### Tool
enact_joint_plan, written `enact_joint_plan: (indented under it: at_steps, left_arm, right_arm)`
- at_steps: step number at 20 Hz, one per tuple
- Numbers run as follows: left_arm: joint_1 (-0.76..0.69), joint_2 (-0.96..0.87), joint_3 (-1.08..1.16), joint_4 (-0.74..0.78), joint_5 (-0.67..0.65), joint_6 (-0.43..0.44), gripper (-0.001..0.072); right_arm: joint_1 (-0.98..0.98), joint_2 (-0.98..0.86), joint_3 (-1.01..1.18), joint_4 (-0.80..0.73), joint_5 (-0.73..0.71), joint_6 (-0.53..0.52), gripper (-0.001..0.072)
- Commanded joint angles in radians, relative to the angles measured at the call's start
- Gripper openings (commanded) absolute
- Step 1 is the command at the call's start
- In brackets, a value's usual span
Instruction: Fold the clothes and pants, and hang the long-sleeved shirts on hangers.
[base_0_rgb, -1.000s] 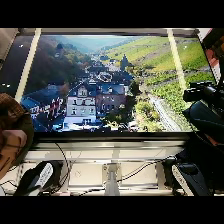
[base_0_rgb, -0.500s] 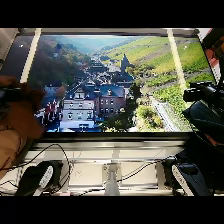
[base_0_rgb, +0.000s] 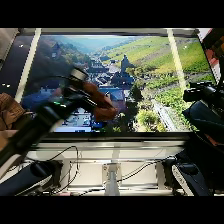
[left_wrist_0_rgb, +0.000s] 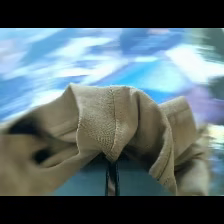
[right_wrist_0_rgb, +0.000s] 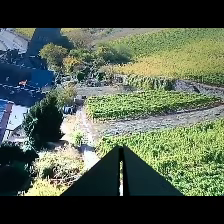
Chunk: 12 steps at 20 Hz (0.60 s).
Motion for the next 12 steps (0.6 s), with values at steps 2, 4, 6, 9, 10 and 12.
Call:
enact_joint_plan:
  at_steps: [2, 4, 6, 9, 10, 12]
  left_arm:
    - [-0.264, -0.232, 0.001, -0.004, 0.294, -0.005, 0.0025]
    - [-0.331, -0.311, 0.001, -0.002, 0.418, -0.005, 0.0026]
    - [-0.36, -0.361, 0.001, -0.002, 0.483, -0.004, 0.0039]
    - [-0.352, -0.371, 0.001, -0.002, 0.48, -0.001, 0.0648]
    - [-0.343, -0.367, 0.001, -0.002, 0.476, -0.001, 0.0707]
    - [-0.319, -0.344, 0.001, -0.002, 0.455, -0.001, 0.0707]
  right_arm:
    - [0.0, 0.0, 0.001, 0.048, 0.0, 0.001, 0.0015]
    - [0.0, 0.0, 0.001, 0.092, 0.001, 0.002, 0.0015]
    - [0.0, 0.0, 0.001, 0.13, 0.001, 0.002, 0.0015]
    - [0.0, 0.0, 0.001, 0.156, -0.003, 0.002, 0.0015]
    - [0.0, 0.0, 0.001, 0.156, -0.007, 0.002, 0.0015]
    - [0.0, 0.0, 0.001, 0.156, -0.006, 0.002, 0.0015]
